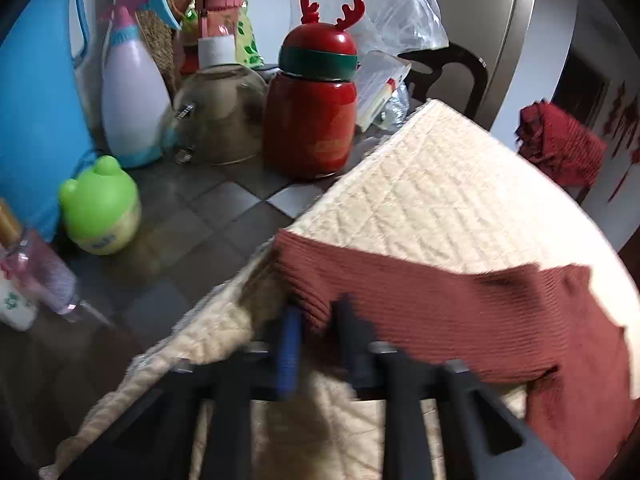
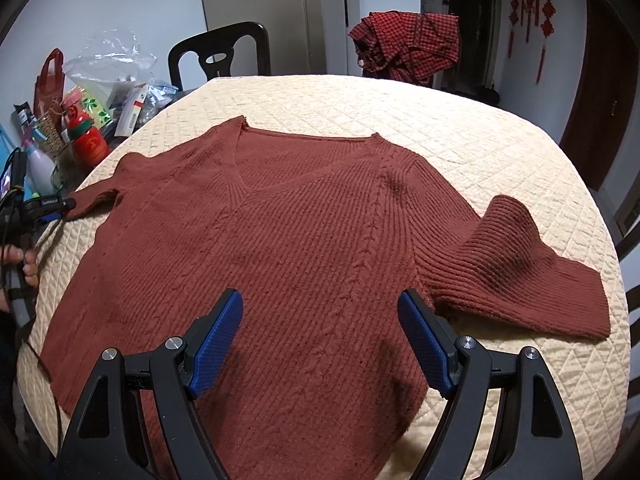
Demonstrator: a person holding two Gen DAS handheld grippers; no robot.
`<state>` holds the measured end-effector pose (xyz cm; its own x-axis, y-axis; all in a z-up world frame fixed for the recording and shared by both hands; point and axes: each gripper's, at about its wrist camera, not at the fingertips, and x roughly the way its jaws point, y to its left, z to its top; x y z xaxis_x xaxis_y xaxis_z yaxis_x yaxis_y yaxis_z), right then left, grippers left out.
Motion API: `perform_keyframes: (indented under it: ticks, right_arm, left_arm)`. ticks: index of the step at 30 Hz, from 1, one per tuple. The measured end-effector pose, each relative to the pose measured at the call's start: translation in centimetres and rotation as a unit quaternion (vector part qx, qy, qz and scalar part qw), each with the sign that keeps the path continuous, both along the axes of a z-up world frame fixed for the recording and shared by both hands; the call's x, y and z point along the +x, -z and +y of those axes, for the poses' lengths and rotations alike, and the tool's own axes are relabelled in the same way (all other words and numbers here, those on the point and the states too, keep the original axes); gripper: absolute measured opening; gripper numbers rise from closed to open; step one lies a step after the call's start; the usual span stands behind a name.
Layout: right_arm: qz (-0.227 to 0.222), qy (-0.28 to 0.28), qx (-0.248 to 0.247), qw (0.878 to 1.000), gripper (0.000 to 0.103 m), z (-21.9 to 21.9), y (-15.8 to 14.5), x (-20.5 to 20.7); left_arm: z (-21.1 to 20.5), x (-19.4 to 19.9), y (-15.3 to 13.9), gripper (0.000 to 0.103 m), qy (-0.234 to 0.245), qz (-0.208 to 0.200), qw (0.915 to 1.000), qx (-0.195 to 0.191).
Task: Fold small clothes
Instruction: 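Grasp the sweater sleeve with the left gripper and fold it across the body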
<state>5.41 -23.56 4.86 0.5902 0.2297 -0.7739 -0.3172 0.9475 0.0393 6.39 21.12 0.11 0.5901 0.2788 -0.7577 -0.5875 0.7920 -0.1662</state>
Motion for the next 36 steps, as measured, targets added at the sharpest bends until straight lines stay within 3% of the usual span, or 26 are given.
perform_keyframes:
  ticks: [5, 9, 12, 14, 20, 24, 28, 29, 32, 34, 36]
  right_arm:
    - [-0.001, 0.005, 0.007, 1.000, 0.080, -0.5, -0.1, -0.1]
    - [0.000, 0.012, 0.016, 1.000, 0.080, -1.0, -0.2, 0.0]
    - [-0.001, 0.016, 0.024, 1.000, 0.080, -1.3, -0.4, 0.0]
    - [-0.003, 0.018, 0.028, 0.999, 0.080, -1.5, -0.5, 0.0]
    - [-0.001, 0.028, 0.043, 0.999, 0.080, -2.2, -0.9, 0.0]
    - [0.004, 0.033, 0.060, 0.998, 0.080, -2.7, -1.1, 0.4]
    - [0.007, 0.025, 0.082, 0.996, 0.071, -2.6, -1.6, 1.0]
    - [0.012, 0.019, 0.090, 0.996, 0.067, -2.3, -1.7, 1.3]
    - [0.028, 0.004, 0.105, 0.994, 0.056, -1.3, -1.6, 2.5]
    - [0.039, -0.002, 0.111, 0.993, 0.056, -0.6, -1.3, 3.4]
    - [0.053, -0.010, 0.117, 0.992, 0.055, 0.3, -0.9, 4.6]
  left_arm:
    - [-1.3, 0.4, -2.5, 0.012, 0.044, -0.044, 0.9981, 0.005]
    - [-5.3, 2.2, -6.0, 0.012, 0.129, -0.095, 0.9871, 0.004]
    - [-9.8, 4.0, -8.0, 0.012, 0.212, -0.122, 0.9697, 0.001]
    - [-13.2, 5.2, -8.6, 0.012, 0.272, -0.132, 0.9533, -0.008]
    - [-22.3, 8.8, -6.4, 0.012, 0.414, -0.103, 0.9033, -0.044]
    - [-24.9, 9.8, -4.2, 0.023, 0.447, -0.062, 0.8899, -0.069]
    - [-23.2, 7.2, -5.4, 0.042, 0.437, -0.094, 0.8918, -0.069]
    - [-22.2, 6.6, -5.7, 0.046, 0.427, -0.102, 0.8965, -0.061]
    - [-18.7, 6.4, -6.2, 0.047, 0.374, -0.106, 0.9211, -0.021]
    - [-16.2, 6.9, -5.8, 0.047, 0.337, -0.084, 0.9378, -0.001]
    - [-14.1, 7.7, -5.1, 0.047, 0.318, -0.071, 0.9454, -0.007]
